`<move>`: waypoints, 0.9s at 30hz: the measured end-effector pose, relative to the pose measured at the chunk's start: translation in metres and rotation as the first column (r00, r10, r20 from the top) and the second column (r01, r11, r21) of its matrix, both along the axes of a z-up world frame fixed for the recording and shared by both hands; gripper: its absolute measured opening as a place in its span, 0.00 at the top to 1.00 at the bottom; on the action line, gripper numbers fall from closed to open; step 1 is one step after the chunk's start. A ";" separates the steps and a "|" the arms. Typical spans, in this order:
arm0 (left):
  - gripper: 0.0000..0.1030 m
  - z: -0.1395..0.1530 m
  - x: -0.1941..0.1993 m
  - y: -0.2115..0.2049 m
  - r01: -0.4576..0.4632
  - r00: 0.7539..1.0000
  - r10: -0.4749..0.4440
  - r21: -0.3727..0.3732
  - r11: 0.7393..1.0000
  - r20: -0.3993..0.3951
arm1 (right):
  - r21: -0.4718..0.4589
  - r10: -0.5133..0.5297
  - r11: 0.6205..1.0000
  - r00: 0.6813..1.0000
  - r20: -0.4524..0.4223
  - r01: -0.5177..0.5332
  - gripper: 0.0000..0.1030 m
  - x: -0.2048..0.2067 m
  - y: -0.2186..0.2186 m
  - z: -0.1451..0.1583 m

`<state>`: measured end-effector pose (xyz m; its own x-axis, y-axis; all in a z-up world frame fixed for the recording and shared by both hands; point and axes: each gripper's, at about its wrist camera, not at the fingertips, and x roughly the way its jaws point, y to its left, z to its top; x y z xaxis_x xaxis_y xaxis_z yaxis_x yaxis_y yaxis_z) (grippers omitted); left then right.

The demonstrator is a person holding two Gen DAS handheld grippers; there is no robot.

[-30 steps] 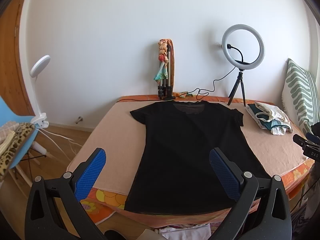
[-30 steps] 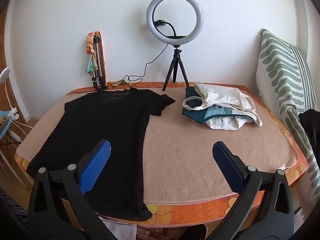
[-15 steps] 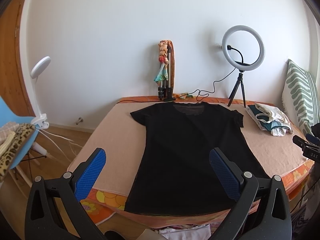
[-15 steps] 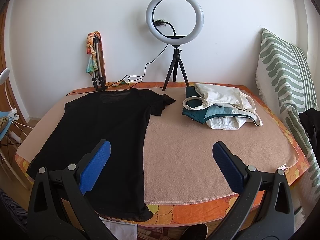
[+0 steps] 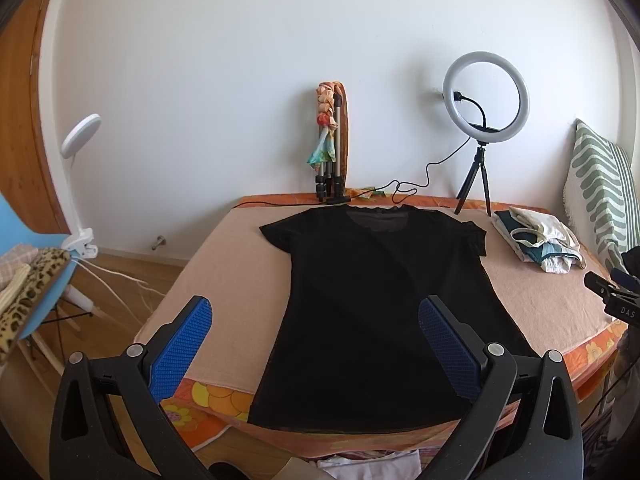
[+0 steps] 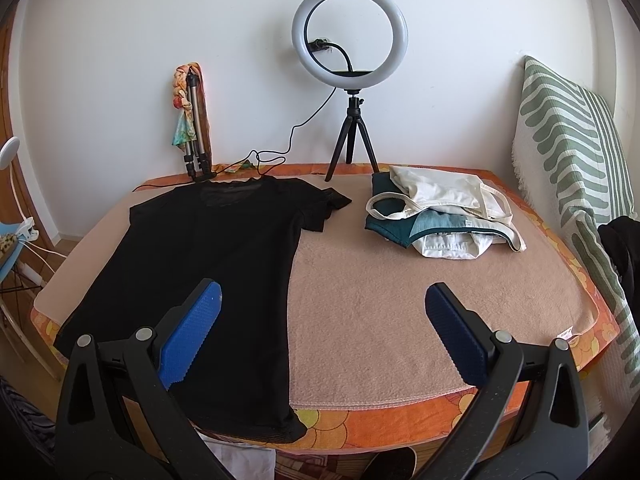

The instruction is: Fold small clothes

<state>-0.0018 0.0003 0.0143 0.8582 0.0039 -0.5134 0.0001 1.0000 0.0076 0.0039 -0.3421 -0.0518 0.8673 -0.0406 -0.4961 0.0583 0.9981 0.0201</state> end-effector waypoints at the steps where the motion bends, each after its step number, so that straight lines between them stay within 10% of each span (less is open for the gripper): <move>1: 0.00 0.000 0.000 0.000 0.000 1.000 0.000 0.000 1.000 0.000 | 0.004 0.000 1.000 1.000 0.000 0.000 0.00 0.001 0.000 -0.001; 27: 0.00 -0.002 0.001 -0.002 -0.001 1.000 0.001 0.001 1.000 -0.002 | 0.007 0.000 1.000 1.000 0.000 0.000 0.00 0.002 0.000 -0.002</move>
